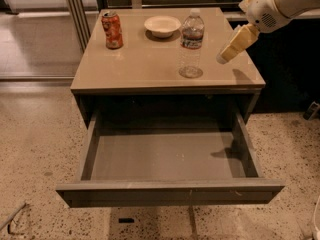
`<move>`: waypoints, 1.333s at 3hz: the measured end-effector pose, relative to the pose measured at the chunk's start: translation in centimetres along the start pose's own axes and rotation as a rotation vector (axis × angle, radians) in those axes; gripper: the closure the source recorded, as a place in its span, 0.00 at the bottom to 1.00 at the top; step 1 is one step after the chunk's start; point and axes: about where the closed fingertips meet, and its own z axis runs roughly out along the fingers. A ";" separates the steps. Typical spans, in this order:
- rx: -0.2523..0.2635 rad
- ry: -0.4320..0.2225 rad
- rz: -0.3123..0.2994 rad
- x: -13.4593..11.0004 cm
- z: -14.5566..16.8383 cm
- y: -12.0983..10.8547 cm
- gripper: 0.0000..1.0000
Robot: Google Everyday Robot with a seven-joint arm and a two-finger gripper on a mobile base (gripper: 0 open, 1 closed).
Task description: Place water bottle into top drawer
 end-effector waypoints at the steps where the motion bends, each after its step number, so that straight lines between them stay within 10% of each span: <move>1: 0.019 -0.070 0.032 -0.7 1.7 -1.6 0.00; 4: -0.096 -0.227 0.042 -4.7 8.1 -2.3 0.00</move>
Offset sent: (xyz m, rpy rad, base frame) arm 0.0755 0.0309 -0.0088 0.2232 -0.0766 0.0398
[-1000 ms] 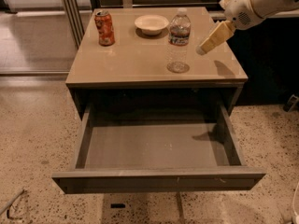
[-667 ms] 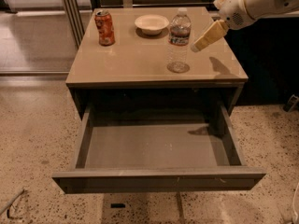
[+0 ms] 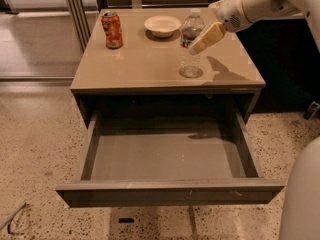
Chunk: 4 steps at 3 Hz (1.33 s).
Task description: Place water bottle into top drawer
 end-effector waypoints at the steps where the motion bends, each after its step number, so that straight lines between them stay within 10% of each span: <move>1: -0.061 -0.012 0.011 -0.7 1.5 1.0 0.00; 2: -0.116 -0.018 0.025 -1.2 2.7 2.1 0.00; 4: -0.117 -0.018 0.025 -1.2 2.7 2.2 0.42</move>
Offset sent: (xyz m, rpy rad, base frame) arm -0.0085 0.0434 -0.0112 0.0565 0.1252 0.1128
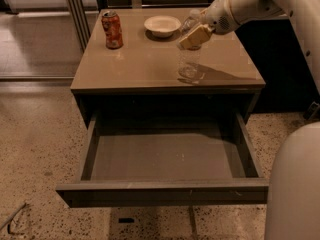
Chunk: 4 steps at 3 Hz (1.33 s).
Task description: Place water bottle into top drawer
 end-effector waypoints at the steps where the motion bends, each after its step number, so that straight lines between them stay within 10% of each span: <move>1: 0.000 0.000 0.000 0.0 0.0 0.0 0.66; 2: -0.020 -0.019 -0.043 -1.3 -0.6 1.4 0.89; 4: -0.103 -0.035 -0.079 -4.5 -3.7 7.8 1.00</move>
Offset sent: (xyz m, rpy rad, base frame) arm -0.0359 0.0142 0.0315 0.0056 -0.0663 0.0935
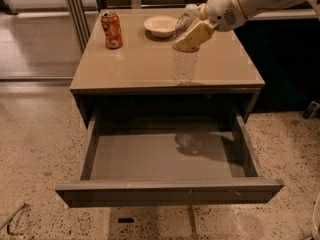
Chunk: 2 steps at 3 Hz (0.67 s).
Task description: Place water bottle into top drawer
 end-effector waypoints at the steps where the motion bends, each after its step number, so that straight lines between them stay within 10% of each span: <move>1: -0.035 0.023 0.014 -1.0 -1.6 4.5 1.00; 2: -0.050 0.035 0.016 -0.8 -1.2 5.4 1.00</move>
Offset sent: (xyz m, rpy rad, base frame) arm -0.0438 0.0041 0.0089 -0.0162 0.0331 0.0147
